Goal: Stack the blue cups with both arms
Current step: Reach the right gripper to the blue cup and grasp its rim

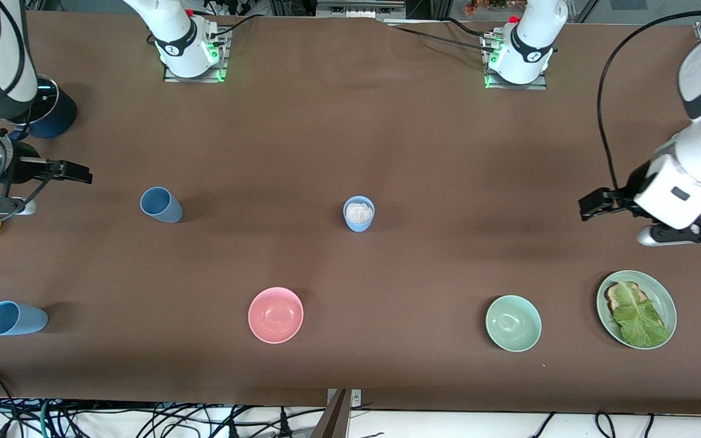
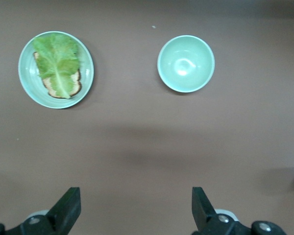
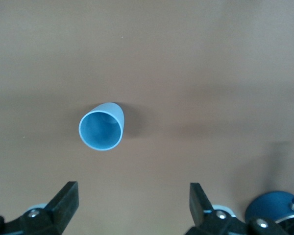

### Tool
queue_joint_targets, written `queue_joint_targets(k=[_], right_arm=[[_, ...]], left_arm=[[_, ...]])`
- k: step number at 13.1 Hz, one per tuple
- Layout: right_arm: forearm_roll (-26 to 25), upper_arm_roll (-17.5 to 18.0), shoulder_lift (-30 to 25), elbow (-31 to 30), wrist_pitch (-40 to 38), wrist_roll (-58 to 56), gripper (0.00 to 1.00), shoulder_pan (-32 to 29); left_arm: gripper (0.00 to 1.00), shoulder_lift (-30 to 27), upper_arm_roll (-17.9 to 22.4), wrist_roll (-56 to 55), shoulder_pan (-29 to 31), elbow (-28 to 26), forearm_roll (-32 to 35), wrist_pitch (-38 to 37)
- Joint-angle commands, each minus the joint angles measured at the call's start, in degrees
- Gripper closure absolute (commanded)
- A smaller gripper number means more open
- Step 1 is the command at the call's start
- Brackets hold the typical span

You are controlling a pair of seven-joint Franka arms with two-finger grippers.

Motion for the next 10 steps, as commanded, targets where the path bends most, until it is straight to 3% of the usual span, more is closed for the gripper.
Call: queue_joint_targets(k=[1, 7, 10], right_arm=[[-0.60, 0.15, -1.69, -6.36, 7.12, 1.85, 0.00, 0.18], [-1.04, 0.86, -1.08, -26.31, 36.21, 2.48, 0.00, 0.54], [-1.04, 2.52, -0.37, -26.69, 37.13, 2.31, 0.00, 0.71]], left_arm=[[0.00, -1.39, -0.14, 4.34, 3.28, -1.47, -1.12, -0.59], [0.00, -3.85, -0.49, 4.62, 1.45, -1.47, -1.13, -8.05], [0.00, -3.94, -0.57, 5.14, 1.27, -1.82, -1.21, -10.35]])
